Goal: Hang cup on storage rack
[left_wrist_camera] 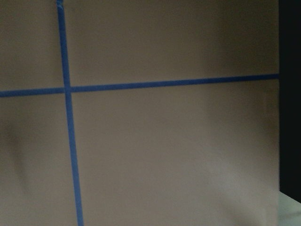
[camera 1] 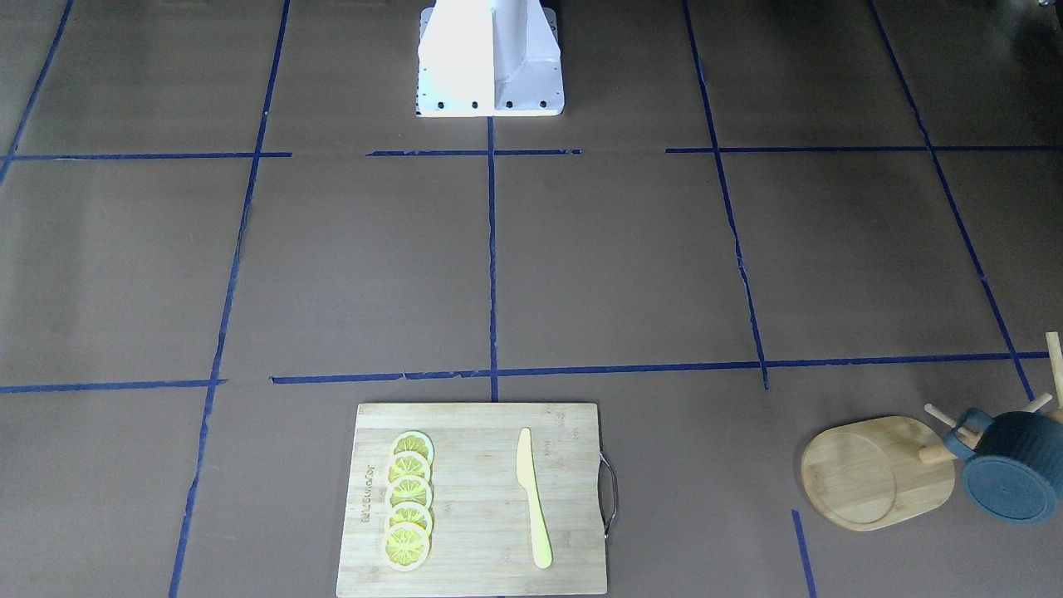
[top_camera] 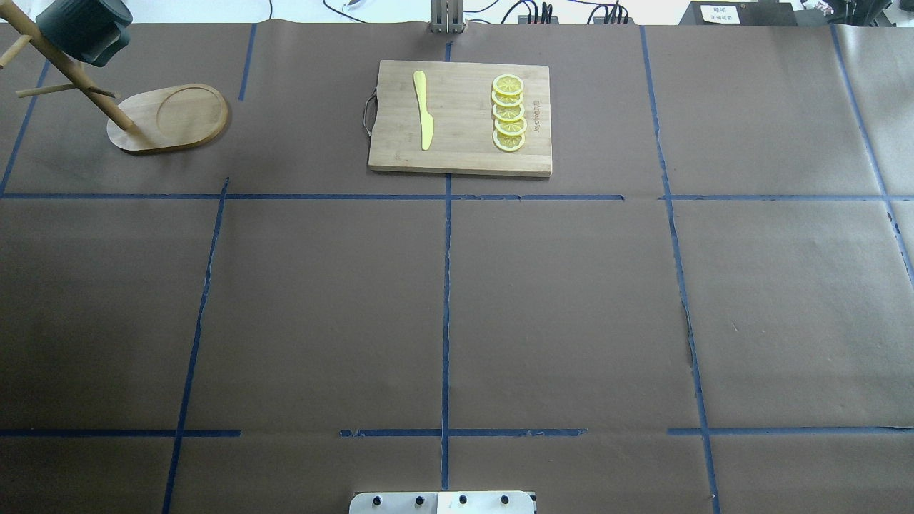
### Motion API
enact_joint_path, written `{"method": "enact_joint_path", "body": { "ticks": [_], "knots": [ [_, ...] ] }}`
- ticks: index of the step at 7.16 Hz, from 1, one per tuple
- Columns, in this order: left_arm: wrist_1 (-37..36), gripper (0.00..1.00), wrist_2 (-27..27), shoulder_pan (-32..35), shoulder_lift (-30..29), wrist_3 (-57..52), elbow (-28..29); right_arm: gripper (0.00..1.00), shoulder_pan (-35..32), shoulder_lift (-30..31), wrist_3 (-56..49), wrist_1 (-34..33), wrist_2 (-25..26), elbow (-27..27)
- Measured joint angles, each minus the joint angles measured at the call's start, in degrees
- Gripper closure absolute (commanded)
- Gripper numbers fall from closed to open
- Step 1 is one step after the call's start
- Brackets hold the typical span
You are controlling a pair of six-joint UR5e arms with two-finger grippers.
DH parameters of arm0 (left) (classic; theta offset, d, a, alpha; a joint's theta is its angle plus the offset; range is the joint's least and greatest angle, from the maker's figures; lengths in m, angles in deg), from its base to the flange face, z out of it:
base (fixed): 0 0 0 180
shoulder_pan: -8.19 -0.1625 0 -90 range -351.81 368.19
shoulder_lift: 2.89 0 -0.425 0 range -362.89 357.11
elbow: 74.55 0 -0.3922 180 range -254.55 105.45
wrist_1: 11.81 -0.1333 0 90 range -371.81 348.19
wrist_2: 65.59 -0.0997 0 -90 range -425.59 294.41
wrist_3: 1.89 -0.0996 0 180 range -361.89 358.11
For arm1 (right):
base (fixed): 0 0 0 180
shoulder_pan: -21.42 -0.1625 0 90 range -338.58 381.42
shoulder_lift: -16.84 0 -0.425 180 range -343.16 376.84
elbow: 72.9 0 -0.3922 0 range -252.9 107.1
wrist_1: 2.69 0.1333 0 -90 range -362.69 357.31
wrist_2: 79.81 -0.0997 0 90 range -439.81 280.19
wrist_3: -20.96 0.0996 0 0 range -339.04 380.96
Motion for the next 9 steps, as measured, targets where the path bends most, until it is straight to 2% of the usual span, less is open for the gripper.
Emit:
{"method": "enact_joint_path", "body": {
  "ticks": [2,5,7,9],
  "knots": [
    [-0.6,0.0,1.5,-0.1,0.4,-0.4,1.4,0.0,-1.6,1.1,-0.6,0.1,-1.8,-1.2],
    [-0.7,0.0,3.9,-0.1,0.4,-0.1,1.3,0.0,-5.5,2.6,-6.2,0.5,-4.3,-6.9],
    [-0.7,0.0,4.8,-0.1,0.5,-0.1,1.2,0.0,-7.8,3.4,-10.1,0.7,-3.5,-9.2],
    [-0.7,0.0,4.8,-0.1,0.5,-0.3,1.1,0.0,-8.6,4.1,-10.6,0.7,-0.5,-9.5]
  ]
}}
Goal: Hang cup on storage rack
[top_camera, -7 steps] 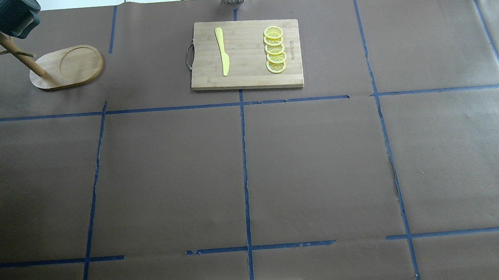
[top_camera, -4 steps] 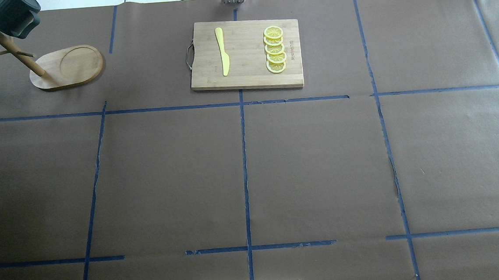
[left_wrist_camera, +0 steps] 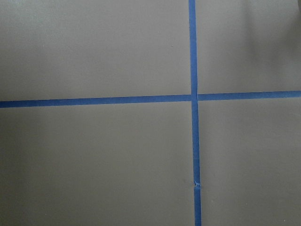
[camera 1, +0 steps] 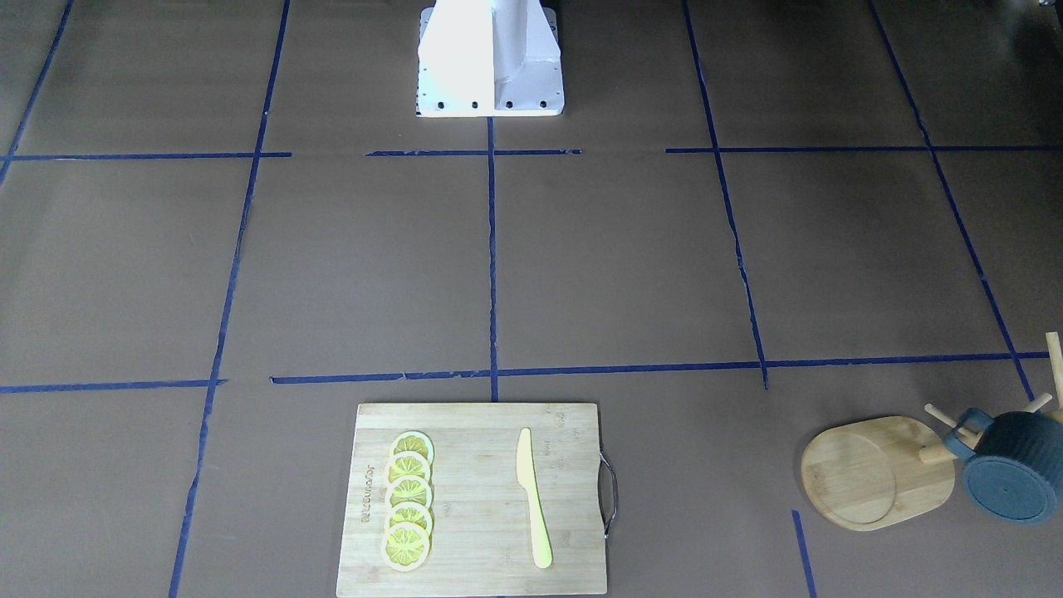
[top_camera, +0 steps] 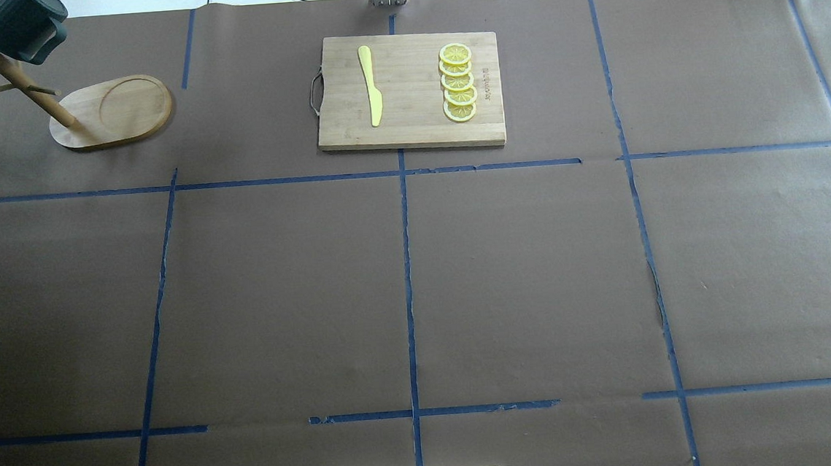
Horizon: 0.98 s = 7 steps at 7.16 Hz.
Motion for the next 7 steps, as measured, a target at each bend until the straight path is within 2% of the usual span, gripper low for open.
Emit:
{"method": "enact_joint_path", "body": {
  "ticks": [7],
  "knots": [
    [0.1,0.0,-0.3,0.0,-0.2,-0.2,0.2,0.0,-0.5,-0.3,0.5,-0.1,0.9,0.1]
  ]
}}
